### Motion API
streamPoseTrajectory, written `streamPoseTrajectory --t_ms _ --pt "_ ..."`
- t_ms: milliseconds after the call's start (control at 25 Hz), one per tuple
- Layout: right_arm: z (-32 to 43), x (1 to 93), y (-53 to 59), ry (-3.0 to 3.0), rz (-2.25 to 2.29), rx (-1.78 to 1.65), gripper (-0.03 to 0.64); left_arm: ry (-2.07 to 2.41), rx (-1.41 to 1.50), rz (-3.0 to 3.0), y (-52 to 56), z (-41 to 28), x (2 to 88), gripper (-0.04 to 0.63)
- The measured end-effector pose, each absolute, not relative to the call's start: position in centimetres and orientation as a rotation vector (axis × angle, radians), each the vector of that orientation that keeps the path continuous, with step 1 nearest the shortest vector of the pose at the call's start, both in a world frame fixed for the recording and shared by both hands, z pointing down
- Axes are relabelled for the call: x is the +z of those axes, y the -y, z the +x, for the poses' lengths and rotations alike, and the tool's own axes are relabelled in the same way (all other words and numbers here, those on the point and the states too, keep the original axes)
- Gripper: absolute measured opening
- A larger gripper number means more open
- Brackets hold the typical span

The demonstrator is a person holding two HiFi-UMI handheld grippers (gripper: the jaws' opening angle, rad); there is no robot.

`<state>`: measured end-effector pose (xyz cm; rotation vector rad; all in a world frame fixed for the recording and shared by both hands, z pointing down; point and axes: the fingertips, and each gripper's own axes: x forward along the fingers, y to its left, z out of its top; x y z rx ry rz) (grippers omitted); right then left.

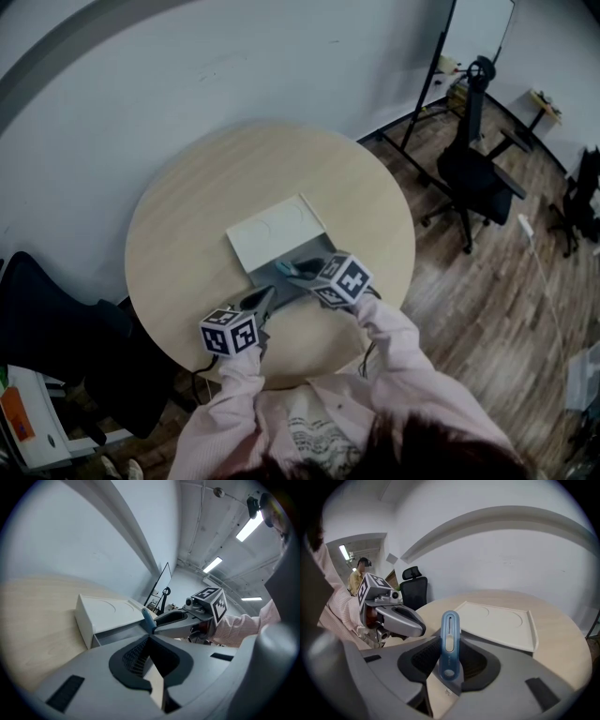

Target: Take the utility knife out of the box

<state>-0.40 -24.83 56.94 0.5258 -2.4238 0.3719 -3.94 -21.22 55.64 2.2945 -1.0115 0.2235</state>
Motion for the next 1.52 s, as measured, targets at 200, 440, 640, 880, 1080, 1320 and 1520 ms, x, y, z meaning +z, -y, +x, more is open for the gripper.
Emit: streamPoseTrajectory --t_ms 200,440,640,880,1080,1320,1520 --pt "-0.1 55.7 25.0 2.501 0.577 0.431 0.138 1.029 0.209 2.313 21.1 -4.0 55.2 0.008" --pt "0.2 54.0 24.8 2.593 0.626 0.484 0.139 1.062 0.176 2.351 21.2 -4.2 54.1 0.008" --pt "0.5 52.6 24.5 2.665 0.663 0.526 0.140 1.080 0.152 2.379 21.2 -4.1 53.3 0.008" --pt "0.5 50.9 24.3 2.759 0.711 0.555 0.140 1.104 0.104 2.412 21.2 -4.5 52.0 0.008" --pt "0.6 49.7 24.1 2.810 0.737 0.540 0.138 1.117 0.078 2.443 21.1 -4.7 51.1 0.008" --pt "0.3 48.6 23.9 2.864 0.757 0.552 0.140 1.130 0.046 2.484 21.0 -5.0 49.9 0.007" --pt "0.4 48.0 23.6 2.884 0.761 0.527 0.138 1.139 0.039 2.503 20.7 -5.2 49.4 0.008"
